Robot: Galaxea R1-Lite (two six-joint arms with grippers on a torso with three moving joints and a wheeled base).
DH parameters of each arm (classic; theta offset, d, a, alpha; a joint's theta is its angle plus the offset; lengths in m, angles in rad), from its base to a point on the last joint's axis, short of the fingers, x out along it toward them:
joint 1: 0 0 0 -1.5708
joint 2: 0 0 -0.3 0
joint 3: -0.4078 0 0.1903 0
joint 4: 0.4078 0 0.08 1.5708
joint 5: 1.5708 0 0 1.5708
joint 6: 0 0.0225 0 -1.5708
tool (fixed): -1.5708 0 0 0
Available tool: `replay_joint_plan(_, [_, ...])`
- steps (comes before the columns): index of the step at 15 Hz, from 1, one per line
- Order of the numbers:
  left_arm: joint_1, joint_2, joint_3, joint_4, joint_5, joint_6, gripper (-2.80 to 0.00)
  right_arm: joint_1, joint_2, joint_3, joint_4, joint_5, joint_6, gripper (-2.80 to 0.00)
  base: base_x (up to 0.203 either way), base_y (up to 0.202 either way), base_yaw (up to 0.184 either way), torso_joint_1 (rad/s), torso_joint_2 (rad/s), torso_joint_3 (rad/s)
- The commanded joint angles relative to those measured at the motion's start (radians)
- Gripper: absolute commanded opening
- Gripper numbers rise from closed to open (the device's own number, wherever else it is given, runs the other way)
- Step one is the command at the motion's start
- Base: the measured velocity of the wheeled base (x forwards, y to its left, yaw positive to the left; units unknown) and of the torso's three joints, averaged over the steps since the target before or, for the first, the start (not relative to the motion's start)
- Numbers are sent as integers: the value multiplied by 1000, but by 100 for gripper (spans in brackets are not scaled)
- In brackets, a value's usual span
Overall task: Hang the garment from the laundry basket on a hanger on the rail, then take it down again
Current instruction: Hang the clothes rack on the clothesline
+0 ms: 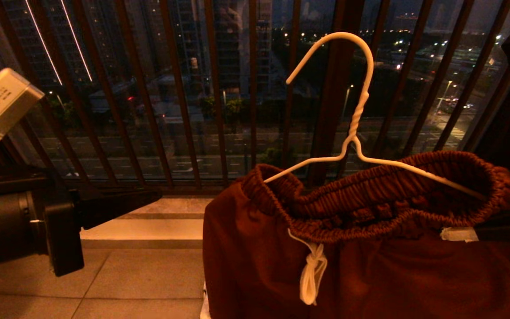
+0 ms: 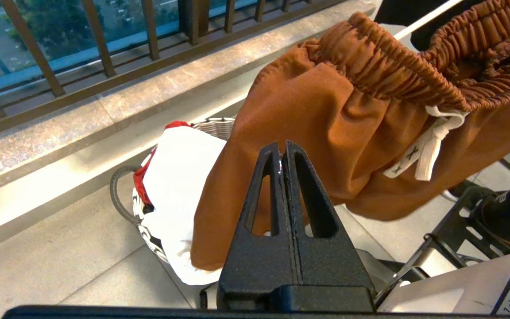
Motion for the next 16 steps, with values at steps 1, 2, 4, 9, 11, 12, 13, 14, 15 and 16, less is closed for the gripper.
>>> replay_joint_plan(1, [0, 11, -3, 0, -3, 1, -280, 1, 6, 2, 4, 7, -9, -280, 0, 0, 0, 0, 0, 0])
replay_joint_plan(2, [-2, 9, -3, 0, -17, -1, -280, 1, 6, 3, 4, 16, -9, -280, 0, 0, 0, 0, 0, 0])
replay_joint_plan(4, [-2, 7, -16, 30, -53, -20, -280, 1, 6, 8, 2, 19, -22, -280, 0, 0, 0, 0, 0, 0])
replay_joint_plan(9, [-3, 9, -84, 187, -84, -22, -280, 1, 3, 16, 2, 19, -44, -280, 0, 0, 0, 3, -18, -15])
replay_joint_plan(11, [-3, 14, -83, 187, -83, -22, -280, 1, 3, 18, 2, 19, -64, -280, 0, 0, 0, 23, -233, -262])
replay_joint_plan(12, [-2, 14, -83, 187, -83, -22, -280, 1, 3, 19, 2, 19, -67, -280, 0, 0, 0, 41, -85, -320])
replay_joint_plan(13, [-3, 13, -83, 187, -82, -22, -280, 1, 1, 21, 3, 19, -67, -280, 0, 0, 0, 73, -328, -365])
replay_joint_plan(14, [-2, 13, -83, 187, -81, -23, -280, 1, 0, 21, 2, 19, -67, -280, 0, 0, 0, 108, -562, -359])
replay_joint_plan(15, [-2, 13, -83, 187, -80, -22, -280, 1, 0, 21, 2, 19, -67, -280, 0, 0, 0, 39, -585, -330])
replay_joint_plan(16, [-2, 13, -83, 187, -80, -22, -280, 1, 0, 21, 2, 19, -67, -280, 0, 0, 0, 87, -554, -328])
